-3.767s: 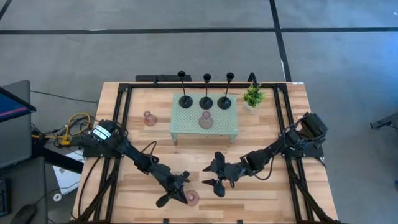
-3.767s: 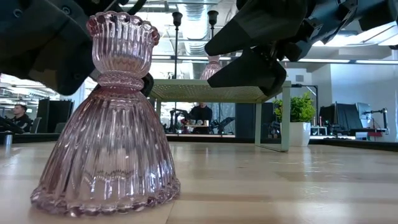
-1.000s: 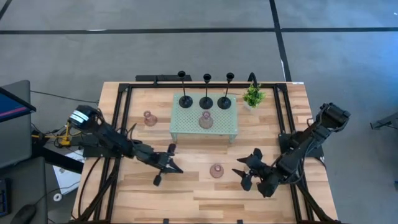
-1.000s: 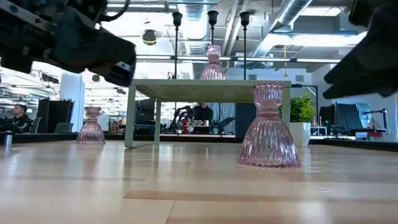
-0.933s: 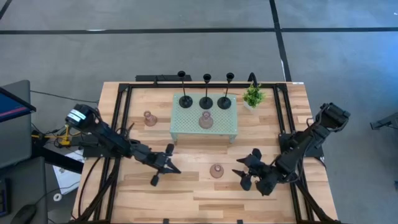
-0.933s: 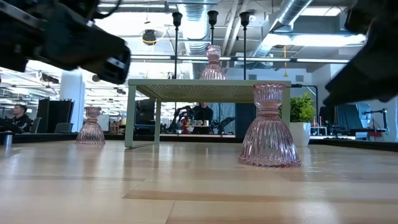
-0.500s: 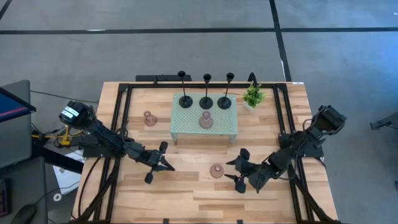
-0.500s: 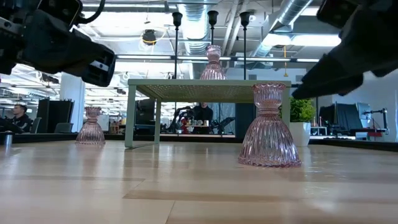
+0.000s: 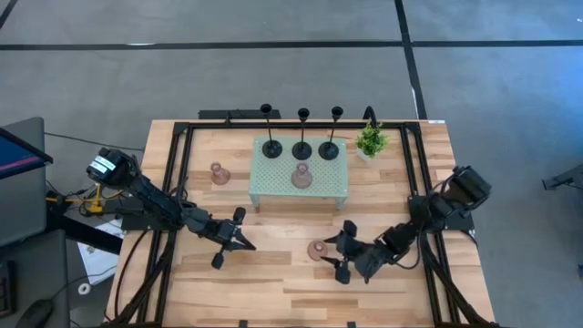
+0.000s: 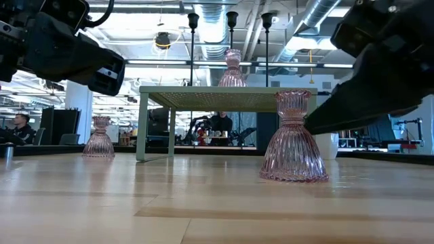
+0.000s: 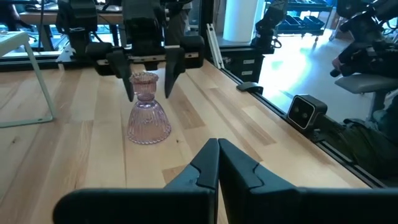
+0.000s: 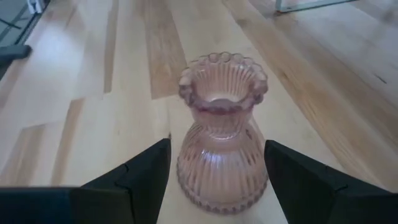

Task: Pick & Place candle stick holders
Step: Put the bottom glass candle holder on the shelf aligned with the other black candle holder

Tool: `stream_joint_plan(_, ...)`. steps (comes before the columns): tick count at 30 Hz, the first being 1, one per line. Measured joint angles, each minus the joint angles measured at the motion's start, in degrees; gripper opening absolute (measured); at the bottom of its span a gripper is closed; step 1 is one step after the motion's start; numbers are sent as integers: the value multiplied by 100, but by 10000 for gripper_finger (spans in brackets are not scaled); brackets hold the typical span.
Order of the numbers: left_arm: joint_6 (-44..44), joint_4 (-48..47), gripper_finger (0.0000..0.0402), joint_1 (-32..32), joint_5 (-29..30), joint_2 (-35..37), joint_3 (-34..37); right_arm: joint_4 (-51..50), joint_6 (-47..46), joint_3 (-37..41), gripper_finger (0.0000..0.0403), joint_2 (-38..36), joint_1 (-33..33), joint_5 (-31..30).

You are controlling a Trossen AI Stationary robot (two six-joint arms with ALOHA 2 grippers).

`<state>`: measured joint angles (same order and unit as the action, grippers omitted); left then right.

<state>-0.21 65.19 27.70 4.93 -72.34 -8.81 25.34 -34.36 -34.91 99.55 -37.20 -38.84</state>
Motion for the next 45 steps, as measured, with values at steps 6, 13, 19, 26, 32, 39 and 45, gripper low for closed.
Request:
stream_joint_plan(6,-2,0,5,0,0,0,-1,218,-12,2,249,15,189,3)
stream_joint_plan(13,-2,0,5,0,-2,0,-1,404,-12,2,249,15,345,97)
stream_joint_plan(19,-2,0,5,0,-2,0,-1,532,-12,2,249,15,438,333)
stream_joint_plan(26,-2,0,5,0,-2,0,-1,697,47,0,249,15,438,443)
stream_joint_plan(32,-2,0,5,0,-2,-2,-1,754,44,0,249,15,436,455)
stream_joint_plan(39,-2,0,5,0,-2,-2,-3,774,40,0,249,15,436,451)
stream_joint_plan(45,-2,0,5,0,-4,-3,-3,1131,25,-63,249,381,436,431)
